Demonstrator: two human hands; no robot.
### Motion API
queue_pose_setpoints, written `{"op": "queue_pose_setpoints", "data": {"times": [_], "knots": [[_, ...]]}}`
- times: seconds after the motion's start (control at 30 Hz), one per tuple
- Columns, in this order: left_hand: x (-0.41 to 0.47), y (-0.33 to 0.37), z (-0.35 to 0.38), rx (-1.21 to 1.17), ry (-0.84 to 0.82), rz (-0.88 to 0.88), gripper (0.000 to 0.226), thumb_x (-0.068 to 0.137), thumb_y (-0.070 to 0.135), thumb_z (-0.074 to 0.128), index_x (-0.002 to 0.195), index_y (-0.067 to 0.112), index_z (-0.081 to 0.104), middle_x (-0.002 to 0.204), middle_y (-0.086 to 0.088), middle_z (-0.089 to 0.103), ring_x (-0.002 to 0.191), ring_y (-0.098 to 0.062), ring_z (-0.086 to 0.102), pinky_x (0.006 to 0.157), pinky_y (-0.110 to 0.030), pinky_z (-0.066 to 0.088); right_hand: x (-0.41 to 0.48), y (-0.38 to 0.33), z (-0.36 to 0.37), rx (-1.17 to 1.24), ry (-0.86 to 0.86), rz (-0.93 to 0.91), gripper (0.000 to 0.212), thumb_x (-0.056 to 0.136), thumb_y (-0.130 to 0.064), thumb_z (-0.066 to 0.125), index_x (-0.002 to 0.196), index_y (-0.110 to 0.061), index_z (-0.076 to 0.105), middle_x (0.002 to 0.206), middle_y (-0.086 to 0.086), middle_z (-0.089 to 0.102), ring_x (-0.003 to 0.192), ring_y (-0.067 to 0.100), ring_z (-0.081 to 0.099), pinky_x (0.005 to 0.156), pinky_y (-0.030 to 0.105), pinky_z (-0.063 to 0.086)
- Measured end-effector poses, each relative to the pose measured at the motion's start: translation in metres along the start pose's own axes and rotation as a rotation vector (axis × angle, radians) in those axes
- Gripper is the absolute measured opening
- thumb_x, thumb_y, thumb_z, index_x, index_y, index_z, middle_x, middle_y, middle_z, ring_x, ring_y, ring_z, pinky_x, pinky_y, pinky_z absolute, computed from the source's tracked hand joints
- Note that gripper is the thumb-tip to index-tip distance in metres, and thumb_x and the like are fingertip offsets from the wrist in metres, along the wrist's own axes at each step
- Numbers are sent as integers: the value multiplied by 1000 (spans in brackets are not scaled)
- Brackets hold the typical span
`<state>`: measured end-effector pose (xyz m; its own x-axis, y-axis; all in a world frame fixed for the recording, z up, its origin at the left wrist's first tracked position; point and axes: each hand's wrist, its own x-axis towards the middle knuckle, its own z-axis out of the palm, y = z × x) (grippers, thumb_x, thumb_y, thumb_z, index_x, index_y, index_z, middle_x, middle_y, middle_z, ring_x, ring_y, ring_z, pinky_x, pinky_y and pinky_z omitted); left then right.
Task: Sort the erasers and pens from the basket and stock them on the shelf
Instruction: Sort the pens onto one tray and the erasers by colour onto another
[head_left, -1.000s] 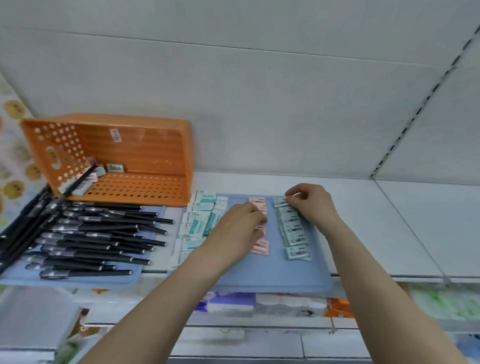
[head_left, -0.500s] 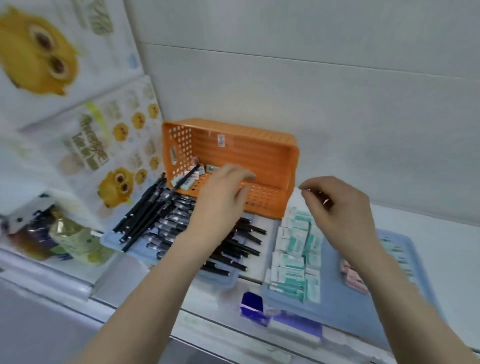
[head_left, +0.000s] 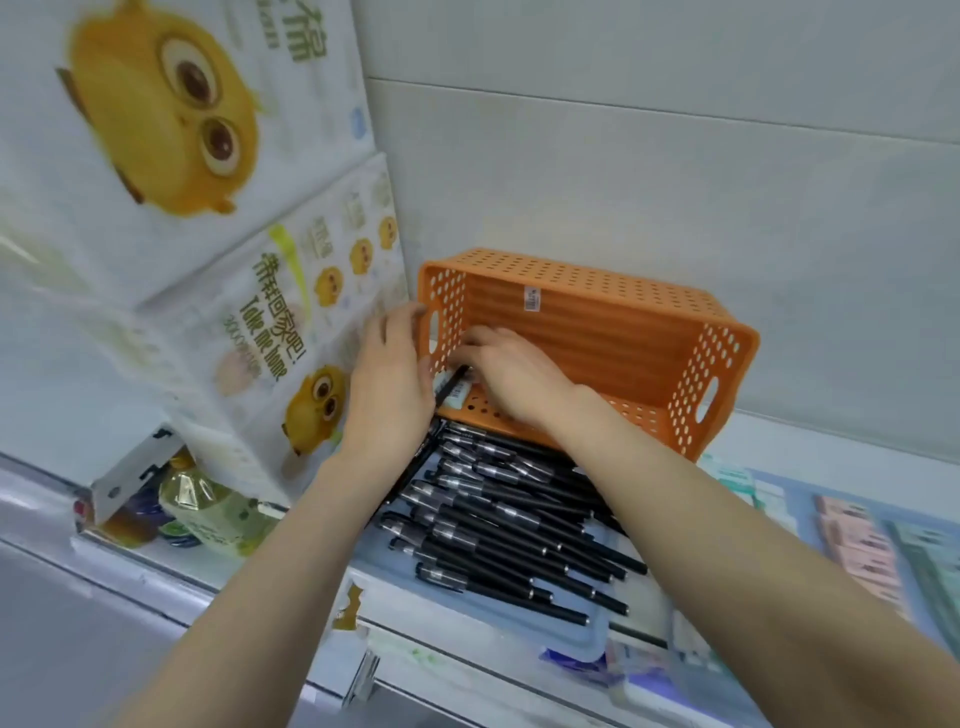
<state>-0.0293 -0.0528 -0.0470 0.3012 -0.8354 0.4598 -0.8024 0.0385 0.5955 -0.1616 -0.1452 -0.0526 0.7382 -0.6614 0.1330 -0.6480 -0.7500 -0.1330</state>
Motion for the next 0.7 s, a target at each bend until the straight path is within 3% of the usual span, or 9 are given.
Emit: {"op": "queue_pose_setpoints", "data": {"times": [0.23,0.3,0.4,0.5,0.6,0.7], "knots": [[4,-10,-4,-49,-27,52,45,90,5,55,131,21,46,123,-1,46,98,-13,55,82,-38,53,-6,9,-10,-63,63,22,32,90,-18,64,121,-16,64,123,5,64,112,29,59,87,39,51],[4,-11,-2,-53,-22,55,46,90,5,56,132,21,46,124,-1,46,102,-13,55,84,-38,53,-24,13,-25,-72,77,61,24,89,-20,66,113,-18,67,110,2,67,101,25,63,80,37,53],[3,-13,0,-60,1,75,47,89,4,57,132,19,46,125,-4,45,110,-17,54,89,-40,52,-61,21,-49,41,-85,168,11,84,-32,73,94,-28,70,92,-10,68,86,9,64,77,29,55],[2,-9,4,-71,21,84,48,88,2,58,132,16,46,128,-6,44,114,-22,53,93,-43,50,-86,24,-55,152,-291,201,12,80,-45,75,85,-36,71,88,-17,68,84,1,62,77,23,51],[2,-5,6,-66,32,100,50,87,-4,56,132,14,46,131,-5,46,114,-21,53,91,-42,50,-78,27,-47,177,-234,197,29,84,-49,68,108,-32,70,101,-14,70,92,3,63,86,28,52],[4,-8,6,-67,27,112,52,86,-6,53,133,16,46,132,-3,48,114,-20,54,91,-44,50,-48,22,-33,98,-98,166,49,87,-46,66,132,-27,57,131,-2,60,116,16,58,101,37,47]]}}
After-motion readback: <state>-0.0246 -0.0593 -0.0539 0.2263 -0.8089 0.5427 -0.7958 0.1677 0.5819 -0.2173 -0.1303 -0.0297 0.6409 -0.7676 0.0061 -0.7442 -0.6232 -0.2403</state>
